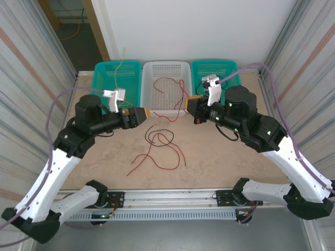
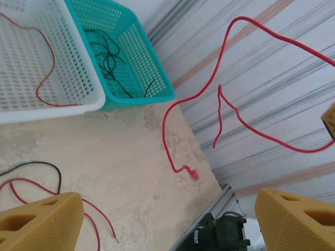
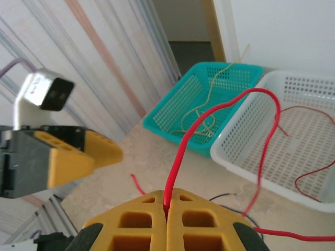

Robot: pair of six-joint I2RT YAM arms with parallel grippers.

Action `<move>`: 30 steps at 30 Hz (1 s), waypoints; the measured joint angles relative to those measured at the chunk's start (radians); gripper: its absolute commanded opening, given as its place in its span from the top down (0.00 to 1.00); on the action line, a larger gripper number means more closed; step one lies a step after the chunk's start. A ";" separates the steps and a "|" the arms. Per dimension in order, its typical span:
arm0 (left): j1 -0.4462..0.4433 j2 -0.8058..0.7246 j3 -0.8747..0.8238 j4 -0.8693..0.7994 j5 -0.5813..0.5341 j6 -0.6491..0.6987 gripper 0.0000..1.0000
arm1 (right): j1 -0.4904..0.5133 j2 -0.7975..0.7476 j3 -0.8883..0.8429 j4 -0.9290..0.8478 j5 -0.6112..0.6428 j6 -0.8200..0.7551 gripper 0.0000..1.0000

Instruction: Untangle the cables

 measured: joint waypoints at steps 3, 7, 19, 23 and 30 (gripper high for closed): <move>0.000 0.045 -0.018 0.031 0.030 -0.024 0.24 | 0.000 0.006 -0.014 0.010 -0.019 0.011 1.00; -0.008 0.075 -0.055 0.060 0.057 -0.063 0.42 | 0.000 0.016 -0.016 0.022 -0.038 0.015 1.00; -0.054 0.108 -0.103 0.112 0.071 -0.105 0.75 | 0.000 0.018 -0.028 0.058 -0.059 0.028 1.00; -0.054 0.113 -0.117 0.116 0.069 -0.106 0.82 | 0.000 0.017 -0.029 0.061 -0.061 0.037 1.00; -0.054 0.117 -0.124 0.132 0.042 -0.105 0.90 | 0.000 0.012 -0.037 0.065 -0.061 0.039 1.00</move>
